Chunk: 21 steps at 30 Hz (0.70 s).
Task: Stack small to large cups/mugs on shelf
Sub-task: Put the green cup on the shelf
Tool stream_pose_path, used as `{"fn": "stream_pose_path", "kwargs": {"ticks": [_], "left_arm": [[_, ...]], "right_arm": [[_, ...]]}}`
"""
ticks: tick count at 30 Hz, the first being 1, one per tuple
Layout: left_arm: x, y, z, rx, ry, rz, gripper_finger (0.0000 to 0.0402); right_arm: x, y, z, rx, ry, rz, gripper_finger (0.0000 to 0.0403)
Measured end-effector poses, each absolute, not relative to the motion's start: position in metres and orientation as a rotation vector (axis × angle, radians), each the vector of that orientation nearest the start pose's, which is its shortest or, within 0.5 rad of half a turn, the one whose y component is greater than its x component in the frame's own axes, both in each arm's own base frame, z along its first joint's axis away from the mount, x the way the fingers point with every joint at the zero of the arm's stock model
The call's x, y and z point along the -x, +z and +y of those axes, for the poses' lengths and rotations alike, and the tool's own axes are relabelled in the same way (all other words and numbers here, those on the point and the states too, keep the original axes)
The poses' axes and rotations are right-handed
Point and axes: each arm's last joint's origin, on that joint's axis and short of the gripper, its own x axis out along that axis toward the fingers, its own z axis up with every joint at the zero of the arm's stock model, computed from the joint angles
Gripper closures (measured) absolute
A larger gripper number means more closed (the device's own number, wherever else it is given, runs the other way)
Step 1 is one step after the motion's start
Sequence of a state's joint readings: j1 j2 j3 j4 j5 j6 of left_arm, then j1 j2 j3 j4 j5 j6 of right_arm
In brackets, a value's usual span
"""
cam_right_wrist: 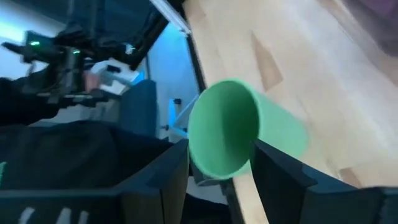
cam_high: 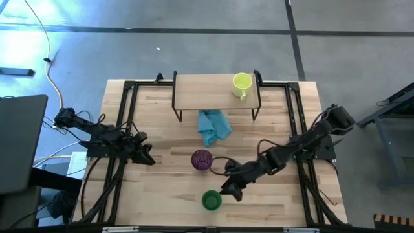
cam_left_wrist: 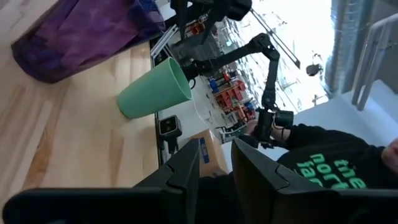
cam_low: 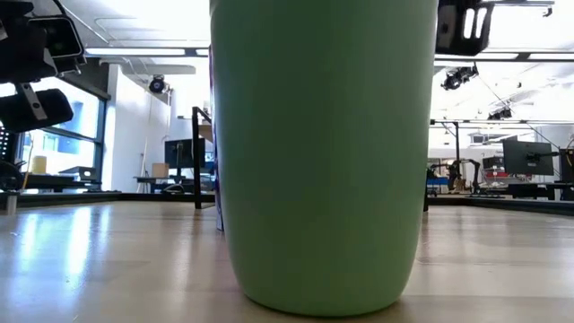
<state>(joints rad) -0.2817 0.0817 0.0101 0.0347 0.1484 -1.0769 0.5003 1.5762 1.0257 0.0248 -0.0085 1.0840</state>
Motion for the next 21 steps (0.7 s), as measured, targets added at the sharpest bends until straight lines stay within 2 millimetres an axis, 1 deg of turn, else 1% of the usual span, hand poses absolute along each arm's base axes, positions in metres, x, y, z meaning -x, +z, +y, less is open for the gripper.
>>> {"fn": "stream_pose_path", "kwargs": {"ticks": [4, 12, 17, 21], "left_arm": [[-0.097, 0.164, -0.032, 1.056, -0.368, 0.264, 0.0318], [-0.097, 0.164, -0.032, 1.054, -0.369, 0.264, 0.0318], [-0.097, 0.164, -0.033, 1.053, -0.385, 0.273, 0.0318], [-0.096, 0.164, -0.033, 1.056, -0.395, 0.277, 0.0318]], "right_arm": [[-0.312, 0.242, 0.170, -0.869, 0.114, 0.731, 0.0244], [-0.332, 0.240, 0.180, -0.724, 0.022, 0.881, 0.0244], [-0.342, 0.243, 0.185, -0.682, 0.014, 0.873, 0.0244], [-0.345, 0.236, 0.187, -0.675, 0.005, 0.889, 0.0244]]}}
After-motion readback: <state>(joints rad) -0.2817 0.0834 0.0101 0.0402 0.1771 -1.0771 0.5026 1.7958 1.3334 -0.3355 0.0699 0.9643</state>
